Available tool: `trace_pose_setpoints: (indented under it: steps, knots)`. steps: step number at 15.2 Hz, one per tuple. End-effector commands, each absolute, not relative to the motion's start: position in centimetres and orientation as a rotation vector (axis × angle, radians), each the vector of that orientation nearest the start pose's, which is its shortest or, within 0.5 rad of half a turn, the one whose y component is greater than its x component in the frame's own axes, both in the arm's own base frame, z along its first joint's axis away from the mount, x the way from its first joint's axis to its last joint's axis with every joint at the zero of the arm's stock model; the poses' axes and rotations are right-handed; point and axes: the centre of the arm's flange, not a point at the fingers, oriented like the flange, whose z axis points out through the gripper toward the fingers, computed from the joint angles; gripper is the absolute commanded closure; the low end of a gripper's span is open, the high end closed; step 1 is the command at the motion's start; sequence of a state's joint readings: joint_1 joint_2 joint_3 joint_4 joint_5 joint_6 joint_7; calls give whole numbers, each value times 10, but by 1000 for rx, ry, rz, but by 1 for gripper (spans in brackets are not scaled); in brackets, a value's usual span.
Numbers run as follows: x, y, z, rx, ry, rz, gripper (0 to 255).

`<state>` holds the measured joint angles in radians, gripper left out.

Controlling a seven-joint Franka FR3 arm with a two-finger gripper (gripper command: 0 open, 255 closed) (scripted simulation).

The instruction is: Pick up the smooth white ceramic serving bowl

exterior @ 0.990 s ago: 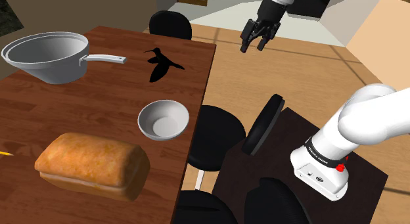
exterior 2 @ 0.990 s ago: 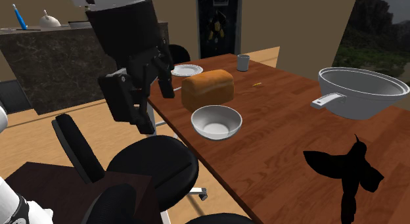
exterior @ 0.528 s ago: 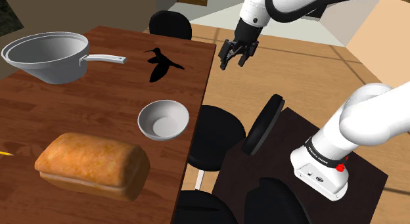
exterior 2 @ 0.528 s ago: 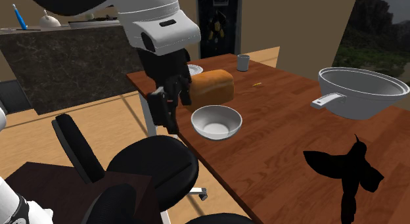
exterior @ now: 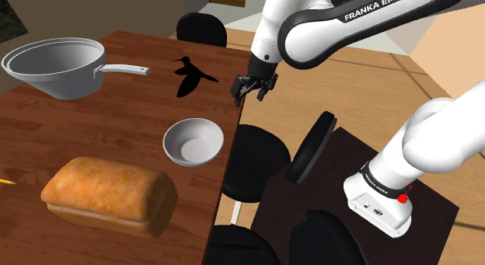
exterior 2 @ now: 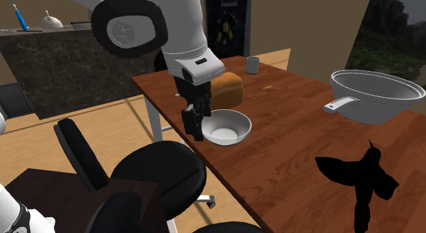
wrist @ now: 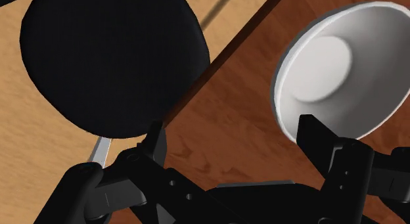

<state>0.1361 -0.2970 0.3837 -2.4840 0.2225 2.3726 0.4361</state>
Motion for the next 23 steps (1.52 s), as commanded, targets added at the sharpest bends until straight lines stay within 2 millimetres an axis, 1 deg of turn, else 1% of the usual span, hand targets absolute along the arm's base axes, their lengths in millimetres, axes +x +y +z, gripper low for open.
trace_pose_setpoints:
  steps: [1,8,9,15,16,18,19,23]
  knots:
    - [401,249,390,-3000,106,-192,0]
    - [418,318,332,-2994,106,-190,0]
    - [418,318,332,-2994,106,-190,0]
    - [418,318,301,-2994,106,-190,0]
    - [418,318,292,-2994,106,-190,0]
    - [418,318,292,-2994,106,-190,0]
    - [417,318,293,-2994,106,-190,255]
    - [417,319,292,-2994,106,-190,255]
